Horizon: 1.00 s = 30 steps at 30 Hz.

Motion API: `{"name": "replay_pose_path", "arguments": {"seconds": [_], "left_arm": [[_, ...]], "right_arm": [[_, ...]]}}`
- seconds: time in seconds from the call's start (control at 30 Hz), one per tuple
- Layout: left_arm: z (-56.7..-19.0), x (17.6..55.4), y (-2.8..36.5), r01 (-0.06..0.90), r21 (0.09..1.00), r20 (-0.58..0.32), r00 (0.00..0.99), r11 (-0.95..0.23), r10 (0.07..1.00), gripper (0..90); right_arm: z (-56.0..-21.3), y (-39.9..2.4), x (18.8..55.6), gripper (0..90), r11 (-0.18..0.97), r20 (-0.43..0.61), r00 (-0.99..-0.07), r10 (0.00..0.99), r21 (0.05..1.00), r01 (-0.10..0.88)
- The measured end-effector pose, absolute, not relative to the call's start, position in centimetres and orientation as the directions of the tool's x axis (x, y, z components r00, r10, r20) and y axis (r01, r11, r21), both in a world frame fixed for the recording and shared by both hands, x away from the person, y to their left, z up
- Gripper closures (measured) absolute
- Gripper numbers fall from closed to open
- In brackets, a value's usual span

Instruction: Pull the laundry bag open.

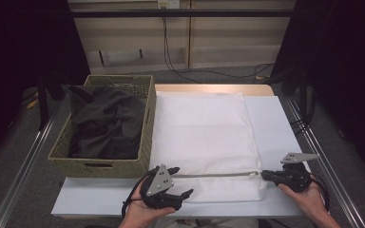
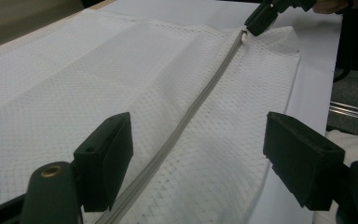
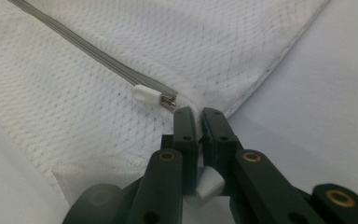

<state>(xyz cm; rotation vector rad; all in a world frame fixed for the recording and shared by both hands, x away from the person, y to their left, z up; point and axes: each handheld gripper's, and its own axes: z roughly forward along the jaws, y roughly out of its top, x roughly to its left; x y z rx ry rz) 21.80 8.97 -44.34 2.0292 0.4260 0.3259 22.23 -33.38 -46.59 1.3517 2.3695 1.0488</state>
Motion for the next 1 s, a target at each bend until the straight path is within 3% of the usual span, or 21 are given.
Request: {"name": "replay_pose_path", "arguments": {"seconds": [0.23,0.8,1.0], "left_arm": [[-44.0,22.6,8.6,0.154,0.904,0.050,0.888,-0.400,0.456,20.2],[-44.0,23.9,5.1,0.164,0.906,0.000,0.921,-0.390,0.389,24.0],[-44.7,24.5,3.2,0.157,0.896,-0.012,0.944,-0.415,0.330,31.8]], "right_arm": [[-45.8,-33.1,22.0,84.8,0.322,0.143,-0.568,0.811,0.701,0.636],[-44.8,-32.8,21.9,84.8,0.328,0.130,-0.593,0.795,0.730,0.600],[-44.4,-32.4,22.4,84.9,0.333,0.126,-0.604,0.787,0.737,0.589]]}}
